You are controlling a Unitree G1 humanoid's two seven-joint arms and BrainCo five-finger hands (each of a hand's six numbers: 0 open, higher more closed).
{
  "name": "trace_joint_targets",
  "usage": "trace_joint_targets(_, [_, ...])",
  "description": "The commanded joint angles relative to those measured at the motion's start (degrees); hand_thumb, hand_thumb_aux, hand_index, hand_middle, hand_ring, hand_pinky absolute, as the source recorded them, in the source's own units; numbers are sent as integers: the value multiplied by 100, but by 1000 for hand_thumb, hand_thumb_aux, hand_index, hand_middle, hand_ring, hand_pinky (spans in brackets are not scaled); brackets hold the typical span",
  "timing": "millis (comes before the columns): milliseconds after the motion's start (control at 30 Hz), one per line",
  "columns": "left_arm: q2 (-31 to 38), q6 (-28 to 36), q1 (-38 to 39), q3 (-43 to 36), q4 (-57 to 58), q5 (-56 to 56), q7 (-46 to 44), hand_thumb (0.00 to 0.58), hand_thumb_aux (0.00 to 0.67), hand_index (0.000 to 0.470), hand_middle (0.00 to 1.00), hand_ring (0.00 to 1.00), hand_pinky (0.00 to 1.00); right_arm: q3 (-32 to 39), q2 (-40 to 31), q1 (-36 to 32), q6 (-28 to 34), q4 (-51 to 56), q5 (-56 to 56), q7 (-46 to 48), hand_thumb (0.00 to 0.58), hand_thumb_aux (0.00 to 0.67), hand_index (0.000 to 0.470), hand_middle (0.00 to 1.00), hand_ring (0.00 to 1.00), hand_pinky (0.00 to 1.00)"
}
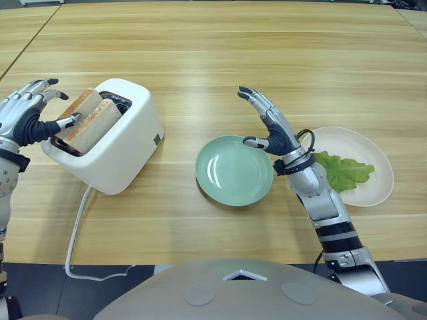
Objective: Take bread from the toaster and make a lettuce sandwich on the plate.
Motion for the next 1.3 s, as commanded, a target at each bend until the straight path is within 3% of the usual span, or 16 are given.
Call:
trace_joint_targets(33, [-10,83,-28,-66,135,-191,-74,427,326,229,0,0,0,-16,-50,23,18,-17,-14,13,0,0,0,0,0,0])
trace_joint_targets(200, [27,109,-56,-202,220,-254,-110,464,370,260,0,0,0,-5,-55,49,38,-52,-24,23,0,0,0,0,0,0])
trace_joint_targets(267, [19,97,-41,-270,197,-270,-150,575,610,428,0,0,0,-3,-55,50,42,-52,-26,19,0,0,0,0,0,0])
trace_joint_targets(300, [14,102,-38,-296,185,-286,-161,580,670,470,0,0,0,-3,-54,50,44,-52,-26,18,0,0,0,0,0,0])
trace_joint_targets(567, [-197,117,-460,-216,31,-904,-32,580,670,470,0,0,0,10,-30,1,99,-44,-23,28,0,0,0,0,0,0])
trace_joint_targets(833, [-870,-100,-1253,739,-979,-2504,497,580,670,470,0,0,0,-174,-232,-153,144,-266,-459,-161,0,0,0,0,0,0])
trace_joint_targets(1000, [-1237,144,-1246,165,-1660,-3559,-19,580,670,470,0,0,0,-689,-1248,-220,355,-483,-1702,-339,0,0,0,0,0,0])
trace_joint_targets(1133, [-1522,975,-1166,-490,-2209,-4719,-597,580,670,470,0,0,0,-1241,-2484,38,930,-205,-2512,123,0,0,0,0,0,0])
trace_joint_targets(1300, [-1834,1856,-1060,-1536,-2431,-5050,-945,580,670,470,0,0,0,-1468,-3263,641,1610,424,-2579,998,0,0,0,0,0,0])
